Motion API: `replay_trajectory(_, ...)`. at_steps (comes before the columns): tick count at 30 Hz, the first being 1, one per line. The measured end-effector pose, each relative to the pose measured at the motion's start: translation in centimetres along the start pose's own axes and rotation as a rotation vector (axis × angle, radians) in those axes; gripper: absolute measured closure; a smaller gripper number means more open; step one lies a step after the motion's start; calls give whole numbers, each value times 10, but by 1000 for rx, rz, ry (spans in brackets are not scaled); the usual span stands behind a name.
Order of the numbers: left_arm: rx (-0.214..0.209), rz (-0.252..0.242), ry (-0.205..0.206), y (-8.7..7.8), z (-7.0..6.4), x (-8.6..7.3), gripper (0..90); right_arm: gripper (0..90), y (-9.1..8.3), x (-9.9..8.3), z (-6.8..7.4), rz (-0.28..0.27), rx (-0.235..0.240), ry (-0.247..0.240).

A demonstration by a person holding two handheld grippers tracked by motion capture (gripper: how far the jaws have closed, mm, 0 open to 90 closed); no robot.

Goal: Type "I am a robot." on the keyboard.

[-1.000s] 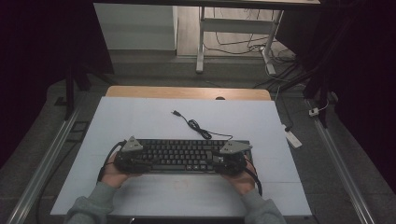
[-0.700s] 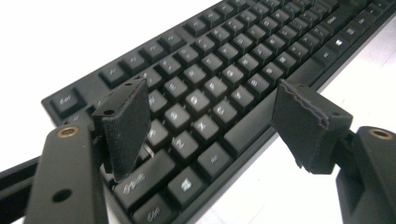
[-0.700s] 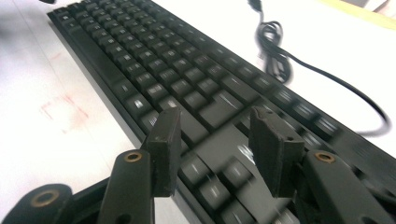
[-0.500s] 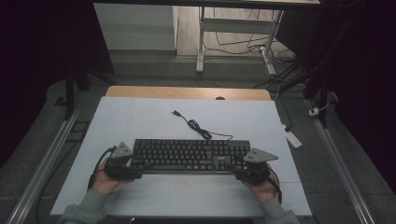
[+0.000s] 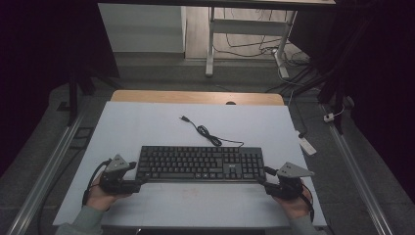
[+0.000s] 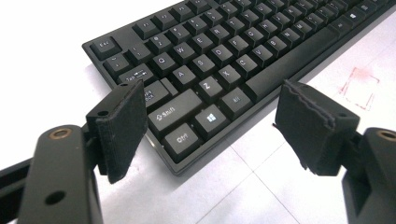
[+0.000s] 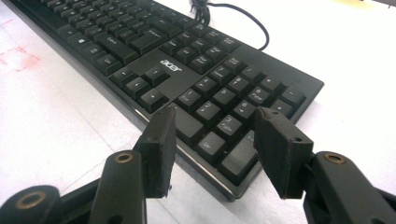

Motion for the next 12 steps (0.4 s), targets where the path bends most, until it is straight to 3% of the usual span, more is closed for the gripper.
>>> replay_trajectory(12,-5,-7,9,0,0,1,253,479,2,2,2,-10,13,-13)
Point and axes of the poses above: each handheld gripper's, and its own axes: y roughly forward along the jaws, x roughly out of its top, z roughly to its left, the point moved 1 cm from there along y, roughly forward along the jaws, and after that the axes turned 7 degrees about z, right-handed, at the moved point
